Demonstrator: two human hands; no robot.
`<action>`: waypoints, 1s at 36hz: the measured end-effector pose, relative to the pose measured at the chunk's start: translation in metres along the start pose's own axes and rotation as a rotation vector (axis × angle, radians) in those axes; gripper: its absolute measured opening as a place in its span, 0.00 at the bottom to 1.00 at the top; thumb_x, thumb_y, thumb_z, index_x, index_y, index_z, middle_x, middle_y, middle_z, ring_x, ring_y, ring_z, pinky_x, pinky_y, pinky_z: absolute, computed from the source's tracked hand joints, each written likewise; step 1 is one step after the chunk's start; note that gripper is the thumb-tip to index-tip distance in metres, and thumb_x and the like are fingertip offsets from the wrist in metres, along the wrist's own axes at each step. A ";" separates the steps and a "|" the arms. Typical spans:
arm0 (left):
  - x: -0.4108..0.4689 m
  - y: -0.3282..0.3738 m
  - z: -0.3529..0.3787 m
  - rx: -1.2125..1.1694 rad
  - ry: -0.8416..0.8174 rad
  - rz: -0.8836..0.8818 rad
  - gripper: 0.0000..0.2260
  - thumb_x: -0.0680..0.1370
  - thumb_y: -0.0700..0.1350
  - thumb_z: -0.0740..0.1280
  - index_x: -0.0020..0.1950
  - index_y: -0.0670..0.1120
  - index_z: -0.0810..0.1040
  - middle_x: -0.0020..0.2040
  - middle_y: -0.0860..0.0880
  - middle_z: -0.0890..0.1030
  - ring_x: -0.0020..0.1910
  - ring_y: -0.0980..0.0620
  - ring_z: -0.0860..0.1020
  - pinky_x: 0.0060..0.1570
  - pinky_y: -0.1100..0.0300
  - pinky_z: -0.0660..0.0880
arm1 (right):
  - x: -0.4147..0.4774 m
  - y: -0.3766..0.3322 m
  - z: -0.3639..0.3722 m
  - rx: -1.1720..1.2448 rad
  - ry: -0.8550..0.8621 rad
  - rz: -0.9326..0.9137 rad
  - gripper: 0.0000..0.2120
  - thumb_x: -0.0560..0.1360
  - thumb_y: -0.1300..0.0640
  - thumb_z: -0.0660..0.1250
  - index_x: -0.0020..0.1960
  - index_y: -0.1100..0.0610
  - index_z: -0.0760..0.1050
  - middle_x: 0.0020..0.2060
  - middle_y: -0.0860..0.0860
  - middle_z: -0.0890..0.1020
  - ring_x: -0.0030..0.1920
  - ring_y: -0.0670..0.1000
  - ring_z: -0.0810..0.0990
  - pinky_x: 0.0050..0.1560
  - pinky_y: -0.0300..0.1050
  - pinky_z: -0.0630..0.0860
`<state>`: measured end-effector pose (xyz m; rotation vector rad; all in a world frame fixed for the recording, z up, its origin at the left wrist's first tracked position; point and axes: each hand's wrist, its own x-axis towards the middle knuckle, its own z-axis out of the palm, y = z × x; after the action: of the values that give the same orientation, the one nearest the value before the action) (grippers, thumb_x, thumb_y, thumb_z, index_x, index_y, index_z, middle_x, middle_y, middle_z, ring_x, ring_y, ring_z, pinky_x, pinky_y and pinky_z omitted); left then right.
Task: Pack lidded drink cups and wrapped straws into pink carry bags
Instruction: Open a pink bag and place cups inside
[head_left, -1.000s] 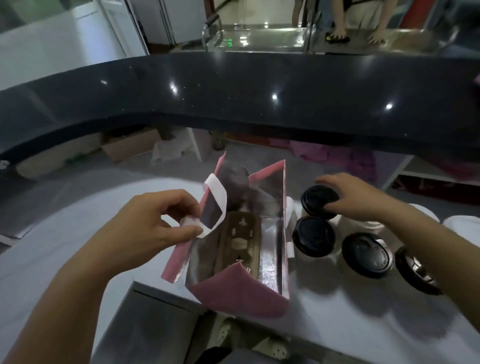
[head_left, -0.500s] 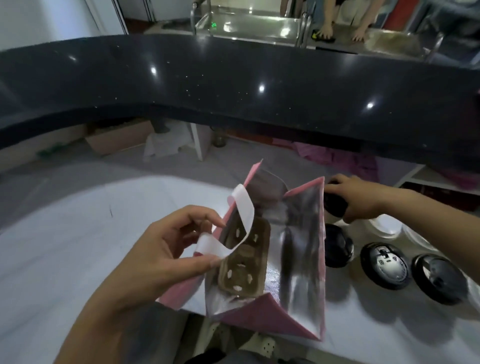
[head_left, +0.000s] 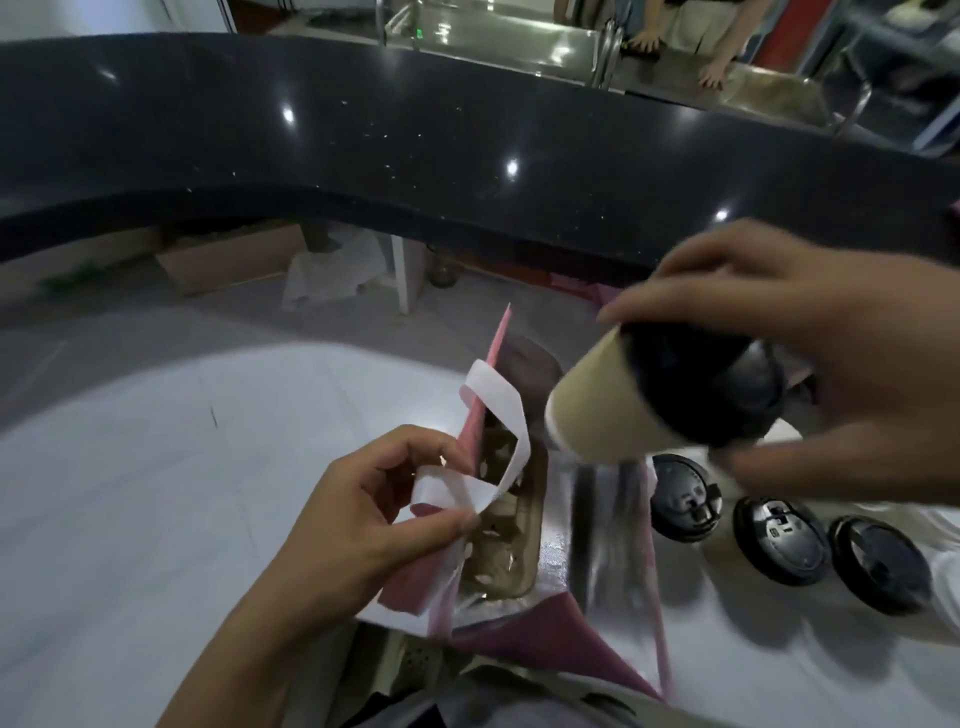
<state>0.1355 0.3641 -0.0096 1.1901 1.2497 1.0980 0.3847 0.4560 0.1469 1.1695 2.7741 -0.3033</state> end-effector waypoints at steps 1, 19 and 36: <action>0.000 0.000 -0.001 0.010 0.011 0.000 0.12 0.63 0.43 0.76 0.44 0.53 0.81 0.47 0.52 0.83 0.48 0.50 0.82 0.49 0.53 0.83 | 0.005 -0.007 0.005 -0.021 -0.069 -0.017 0.40 0.58 0.35 0.67 0.69 0.26 0.59 0.62 0.34 0.66 0.52 0.45 0.78 0.45 0.43 0.79; -0.019 -0.015 -0.013 -0.312 0.512 -0.018 0.13 0.65 0.41 0.75 0.46 0.47 0.76 0.41 0.44 0.79 0.35 0.44 0.83 0.29 0.52 0.81 | 0.054 0.018 0.142 -0.170 -0.343 -0.002 0.42 0.69 0.48 0.68 0.72 0.30 0.46 0.70 0.42 0.59 0.64 0.50 0.69 0.58 0.49 0.72; -0.030 -0.025 -0.020 -0.526 0.561 -0.078 0.18 0.68 0.46 0.73 0.57 0.52 0.77 0.45 0.44 0.79 0.36 0.52 0.82 0.29 0.57 0.80 | 0.096 -0.006 0.157 -0.159 -0.144 -0.218 0.41 0.73 0.59 0.68 0.77 0.43 0.50 0.77 0.53 0.52 0.75 0.57 0.57 0.65 0.52 0.74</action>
<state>0.1137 0.3330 -0.0308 0.4413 1.2823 1.6414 0.3181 0.4826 -0.0231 0.7801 2.7412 -0.1737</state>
